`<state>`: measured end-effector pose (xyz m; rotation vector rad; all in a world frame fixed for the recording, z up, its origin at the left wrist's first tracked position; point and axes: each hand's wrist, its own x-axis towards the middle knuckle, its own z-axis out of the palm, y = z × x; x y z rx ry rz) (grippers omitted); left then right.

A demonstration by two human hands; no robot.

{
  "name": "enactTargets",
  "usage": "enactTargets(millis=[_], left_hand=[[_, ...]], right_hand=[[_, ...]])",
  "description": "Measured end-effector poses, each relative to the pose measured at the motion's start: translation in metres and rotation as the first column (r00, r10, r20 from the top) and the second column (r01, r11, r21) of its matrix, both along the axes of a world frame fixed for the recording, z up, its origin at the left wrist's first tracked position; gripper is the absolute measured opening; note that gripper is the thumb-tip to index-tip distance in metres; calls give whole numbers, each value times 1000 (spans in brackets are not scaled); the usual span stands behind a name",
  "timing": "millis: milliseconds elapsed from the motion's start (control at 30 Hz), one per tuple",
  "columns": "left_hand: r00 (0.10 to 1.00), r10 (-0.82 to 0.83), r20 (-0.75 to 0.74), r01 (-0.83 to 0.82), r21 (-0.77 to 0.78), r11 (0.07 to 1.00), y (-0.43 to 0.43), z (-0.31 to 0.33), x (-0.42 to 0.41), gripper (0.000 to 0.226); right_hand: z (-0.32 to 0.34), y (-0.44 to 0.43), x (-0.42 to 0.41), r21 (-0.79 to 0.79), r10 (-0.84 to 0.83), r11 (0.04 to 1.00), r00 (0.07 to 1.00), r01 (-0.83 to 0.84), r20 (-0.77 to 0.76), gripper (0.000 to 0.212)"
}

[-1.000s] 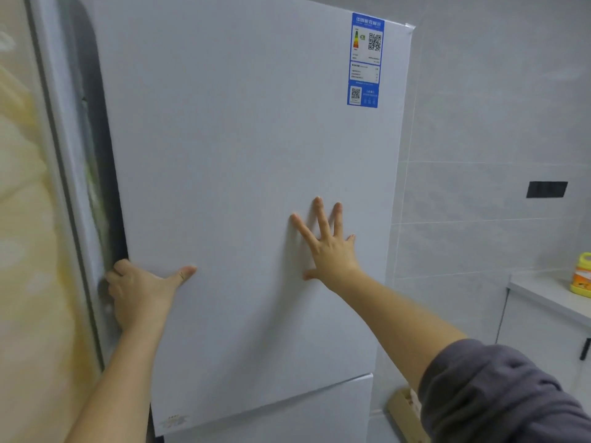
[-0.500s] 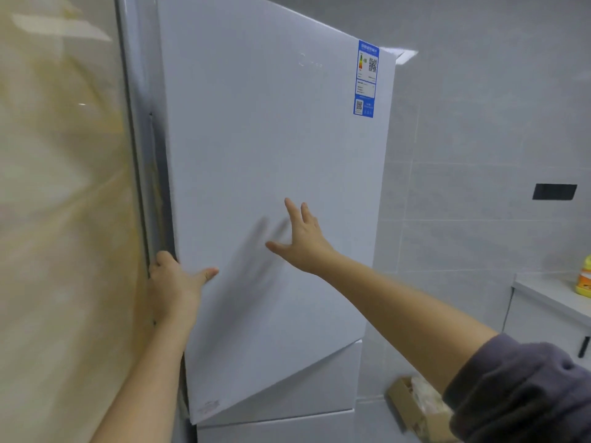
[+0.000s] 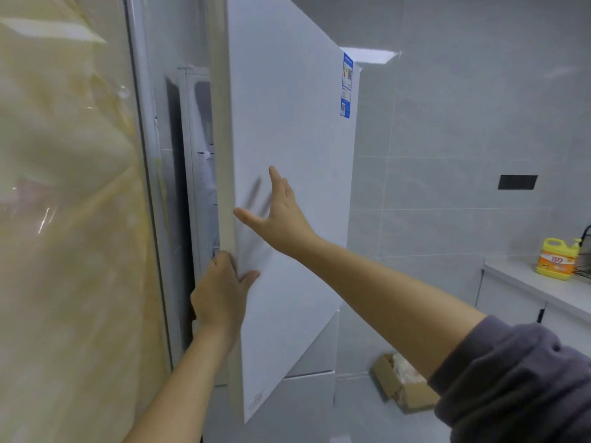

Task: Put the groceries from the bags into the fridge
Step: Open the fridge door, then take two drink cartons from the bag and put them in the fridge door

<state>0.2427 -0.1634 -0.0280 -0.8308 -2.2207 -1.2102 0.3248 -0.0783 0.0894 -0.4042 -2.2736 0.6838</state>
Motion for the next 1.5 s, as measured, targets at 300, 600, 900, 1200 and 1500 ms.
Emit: enactTargets(millis=[300,600,900,1200,1500], left_hand=[[935,-105,-338,84,-78,993,13,-5,68,58],[848,-427,-314,358,-256,898,15,-23,2,54],[723,-614,-316,501,-373,781,73,-36,31,48],[553,-765,-331,679,-352,644,116,-31,98,45],[433,-868,-243,765,-410,496,199,-21,37,71]], right_hand=[[9,-7,48,100,-212,972,977,212,-7,88],[3,27,126,63,-119,991,992,122,-43,82],[-11,54,183,-109,-181,981,947,158,-265,73],[-33,91,228,-138,-525,851,802,507,-285,84],[-44,146,261,-179,-694,719,680,671,-238,77]])
